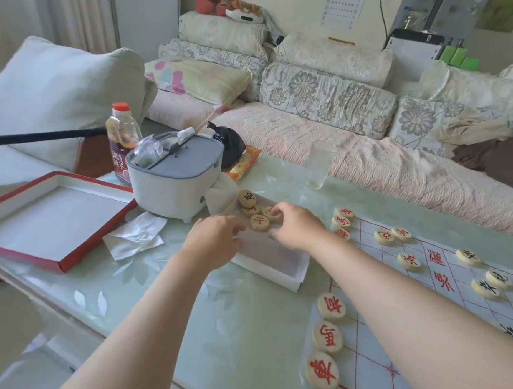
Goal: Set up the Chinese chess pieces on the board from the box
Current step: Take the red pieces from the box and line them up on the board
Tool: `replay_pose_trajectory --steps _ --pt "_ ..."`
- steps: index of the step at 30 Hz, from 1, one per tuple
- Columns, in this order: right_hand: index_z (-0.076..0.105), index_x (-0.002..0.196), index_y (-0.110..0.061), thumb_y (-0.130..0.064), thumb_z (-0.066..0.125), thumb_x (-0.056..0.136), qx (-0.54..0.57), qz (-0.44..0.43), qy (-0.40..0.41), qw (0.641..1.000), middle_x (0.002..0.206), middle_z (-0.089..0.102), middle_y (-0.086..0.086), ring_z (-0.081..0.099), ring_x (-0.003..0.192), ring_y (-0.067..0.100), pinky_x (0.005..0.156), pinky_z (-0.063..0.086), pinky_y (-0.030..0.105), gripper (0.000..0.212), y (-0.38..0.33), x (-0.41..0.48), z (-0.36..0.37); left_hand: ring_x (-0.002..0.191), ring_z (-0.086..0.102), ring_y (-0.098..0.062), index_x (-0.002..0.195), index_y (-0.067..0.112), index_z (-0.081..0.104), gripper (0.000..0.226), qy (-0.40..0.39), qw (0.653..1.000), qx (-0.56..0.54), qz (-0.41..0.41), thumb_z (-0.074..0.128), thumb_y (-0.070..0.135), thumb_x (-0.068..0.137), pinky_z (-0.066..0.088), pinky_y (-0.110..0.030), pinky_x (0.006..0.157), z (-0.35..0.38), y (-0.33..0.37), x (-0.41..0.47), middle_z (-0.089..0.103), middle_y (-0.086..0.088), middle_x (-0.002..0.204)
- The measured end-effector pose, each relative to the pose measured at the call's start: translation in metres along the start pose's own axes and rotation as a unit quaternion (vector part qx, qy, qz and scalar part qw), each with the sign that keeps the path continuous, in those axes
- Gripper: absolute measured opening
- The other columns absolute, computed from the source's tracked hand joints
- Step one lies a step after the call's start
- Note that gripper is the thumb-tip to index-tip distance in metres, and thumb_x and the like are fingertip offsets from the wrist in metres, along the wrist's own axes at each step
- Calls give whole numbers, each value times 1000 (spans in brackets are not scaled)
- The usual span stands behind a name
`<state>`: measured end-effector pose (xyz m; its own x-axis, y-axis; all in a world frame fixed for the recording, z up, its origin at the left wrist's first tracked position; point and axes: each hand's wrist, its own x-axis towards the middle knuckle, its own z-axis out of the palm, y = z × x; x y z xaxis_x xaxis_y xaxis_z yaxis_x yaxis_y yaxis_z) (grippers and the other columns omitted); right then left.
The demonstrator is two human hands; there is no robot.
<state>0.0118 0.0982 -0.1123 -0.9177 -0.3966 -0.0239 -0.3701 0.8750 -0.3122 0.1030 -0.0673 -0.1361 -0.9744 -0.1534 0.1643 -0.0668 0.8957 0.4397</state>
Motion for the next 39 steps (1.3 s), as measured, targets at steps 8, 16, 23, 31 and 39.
replay_pose_trajectory --steps 8,16,23,31,39 --pt "55 124 -28 -52 56 86 -59 -14 -4 998 130 61 2 58 119 27 93 49 37 44 -12 38 25 113 53 -22 130 23 55 42 -14 999 -22 27 55 23 87 47 -33 88 15 0 25 55 1 128" --pt "55 124 -27 -14 63 79 22 -55 -152 987 96 58 -7 64 88 20 59 53 28 47 -9 41 1 115 51 -27 138 33 45 49 -49 998 -14 24 50 31 89 48 -41 92 26 6 29 49 1 135" --pt "53 134 -29 -13 51 86 -65 -22 -33 997 134 54 1 53 123 24 100 46 36 51 11 59 -5 114 45 -29 122 17 55 35 -62 997 42 -3 53 28 88 45 -35 90 27 15 30 51 -7 124" --pt "50 137 -28 -36 47 95 -178 -38 -37 983 133 49 10 51 123 35 97 40 40 43 2 56 12 111 48 -29 117 11 57 35 -52 998 30 -17 56 30 88 41 -31 85 28 17 33 54 -10 118" --pt "59 119 -23 -52 55 88 -121 -57 -25 991 122 63 4 58 115 29 95 41 38 43 13 31 1 101 54 -27 104 11 62 32 -26 1000 3 -10 51 36 88 45 -31 84 28 27 35 56 -8 109"
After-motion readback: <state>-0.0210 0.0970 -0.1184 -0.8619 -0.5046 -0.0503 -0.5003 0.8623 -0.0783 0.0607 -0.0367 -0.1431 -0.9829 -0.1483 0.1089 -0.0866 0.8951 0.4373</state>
